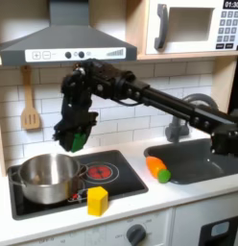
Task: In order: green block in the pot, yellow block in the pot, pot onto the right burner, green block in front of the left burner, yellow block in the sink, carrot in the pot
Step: 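Put the green block in the pot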
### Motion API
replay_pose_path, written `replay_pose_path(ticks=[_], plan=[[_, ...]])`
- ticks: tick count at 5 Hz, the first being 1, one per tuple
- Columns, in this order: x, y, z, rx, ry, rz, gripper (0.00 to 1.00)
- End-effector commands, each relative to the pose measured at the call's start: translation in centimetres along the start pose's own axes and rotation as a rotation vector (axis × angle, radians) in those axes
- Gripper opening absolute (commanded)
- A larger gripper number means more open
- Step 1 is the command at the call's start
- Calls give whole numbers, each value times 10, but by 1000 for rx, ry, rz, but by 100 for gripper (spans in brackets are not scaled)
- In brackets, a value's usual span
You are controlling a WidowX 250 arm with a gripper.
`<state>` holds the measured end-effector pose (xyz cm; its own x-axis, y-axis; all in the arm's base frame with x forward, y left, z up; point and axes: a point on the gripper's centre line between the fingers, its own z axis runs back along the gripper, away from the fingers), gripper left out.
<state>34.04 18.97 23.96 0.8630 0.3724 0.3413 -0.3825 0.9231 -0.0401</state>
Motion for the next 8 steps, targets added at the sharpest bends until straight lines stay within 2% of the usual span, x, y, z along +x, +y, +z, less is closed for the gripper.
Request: replay_pose_path(ticks=[1,4,7,8], plan=[[11,12,-6,14,-2,18,0],[15,21,-21,32,13,37,0],[17,23,-24,45,-4,28,0],[17,28,-23,57,-5,30,100]])
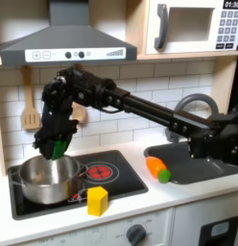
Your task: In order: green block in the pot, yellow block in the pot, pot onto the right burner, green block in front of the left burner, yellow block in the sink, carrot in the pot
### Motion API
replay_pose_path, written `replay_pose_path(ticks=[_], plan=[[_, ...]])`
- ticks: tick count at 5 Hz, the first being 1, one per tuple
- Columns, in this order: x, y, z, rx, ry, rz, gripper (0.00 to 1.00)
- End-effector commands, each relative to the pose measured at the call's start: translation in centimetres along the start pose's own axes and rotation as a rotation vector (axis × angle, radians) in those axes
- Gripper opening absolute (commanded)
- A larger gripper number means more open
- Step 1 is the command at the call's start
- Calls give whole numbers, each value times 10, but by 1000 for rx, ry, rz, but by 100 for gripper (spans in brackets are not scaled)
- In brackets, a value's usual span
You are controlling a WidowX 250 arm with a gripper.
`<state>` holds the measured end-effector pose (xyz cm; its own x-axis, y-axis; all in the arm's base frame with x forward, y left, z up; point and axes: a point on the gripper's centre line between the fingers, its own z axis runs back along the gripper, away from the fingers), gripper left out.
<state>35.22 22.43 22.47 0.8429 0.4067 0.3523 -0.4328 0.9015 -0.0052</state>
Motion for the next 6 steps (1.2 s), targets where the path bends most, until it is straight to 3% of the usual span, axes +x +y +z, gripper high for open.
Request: replay_pose_path(ticks=[1,3,5,6], plan=[[0,2,1,7,2,-11,100],[-3,-1,4,0,5,-18,100],[-13,-21,2,-62,35,-94,100],[-21,-29,12,-82,33,-117,100]])
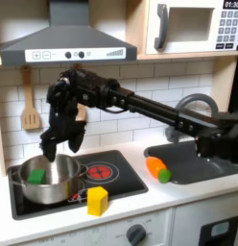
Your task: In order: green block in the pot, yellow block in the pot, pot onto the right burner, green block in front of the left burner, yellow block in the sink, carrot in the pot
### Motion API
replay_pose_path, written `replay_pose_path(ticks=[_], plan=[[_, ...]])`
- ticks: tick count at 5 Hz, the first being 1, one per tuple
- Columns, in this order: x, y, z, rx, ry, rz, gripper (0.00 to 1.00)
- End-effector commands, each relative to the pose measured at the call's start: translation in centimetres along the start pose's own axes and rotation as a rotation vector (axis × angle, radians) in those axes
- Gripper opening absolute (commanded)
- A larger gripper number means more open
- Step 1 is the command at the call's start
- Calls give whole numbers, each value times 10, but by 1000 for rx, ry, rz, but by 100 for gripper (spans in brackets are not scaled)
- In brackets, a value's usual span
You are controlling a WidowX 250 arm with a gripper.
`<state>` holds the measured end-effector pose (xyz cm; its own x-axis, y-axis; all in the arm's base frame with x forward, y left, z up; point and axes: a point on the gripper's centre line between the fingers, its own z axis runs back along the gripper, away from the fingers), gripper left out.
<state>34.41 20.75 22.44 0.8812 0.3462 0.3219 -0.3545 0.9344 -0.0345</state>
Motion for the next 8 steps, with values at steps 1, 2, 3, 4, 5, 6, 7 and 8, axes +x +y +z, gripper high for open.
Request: replay_pose_path(ticks=[1,2,3,4,5,6,7,8], plan=[[-13,-36,11,-49,12,-96,100],[-26,-42,23,-44,44,-123,100],[-35,-45,33,-59,65,-114,100],[-46,-45,44,-59,93,-85,100],[-57,-49,51,-61,115,-75,100],[-72,-48,54,-61,133,-58,100],[-85,-47,58,-56,140,-39,100],[-92,-51,59,-51,143,-24,100]])
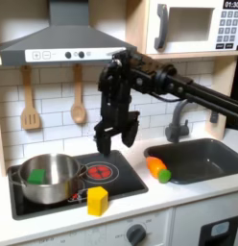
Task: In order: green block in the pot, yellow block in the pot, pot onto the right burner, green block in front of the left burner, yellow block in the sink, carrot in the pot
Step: 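Put the yellow block in the pot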
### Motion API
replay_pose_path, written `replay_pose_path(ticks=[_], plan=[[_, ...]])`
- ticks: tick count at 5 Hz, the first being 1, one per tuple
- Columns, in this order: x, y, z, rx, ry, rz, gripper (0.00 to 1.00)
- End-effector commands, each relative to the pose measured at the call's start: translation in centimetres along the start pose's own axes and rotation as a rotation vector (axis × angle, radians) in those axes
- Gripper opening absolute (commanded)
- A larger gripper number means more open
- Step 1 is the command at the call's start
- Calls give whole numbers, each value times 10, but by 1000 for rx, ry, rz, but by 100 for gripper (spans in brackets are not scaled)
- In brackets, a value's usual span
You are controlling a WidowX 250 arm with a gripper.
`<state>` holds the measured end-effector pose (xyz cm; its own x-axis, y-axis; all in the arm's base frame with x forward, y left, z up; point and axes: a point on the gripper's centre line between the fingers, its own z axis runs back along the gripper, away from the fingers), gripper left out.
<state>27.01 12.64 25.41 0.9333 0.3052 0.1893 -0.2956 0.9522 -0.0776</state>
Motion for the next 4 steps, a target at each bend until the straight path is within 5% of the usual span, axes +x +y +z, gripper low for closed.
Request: replay_pose_path(ticks=[1,4], plan=[[-14,1,-1,9,2,57,100],[-13,18,-9,49,-7,153,100]])
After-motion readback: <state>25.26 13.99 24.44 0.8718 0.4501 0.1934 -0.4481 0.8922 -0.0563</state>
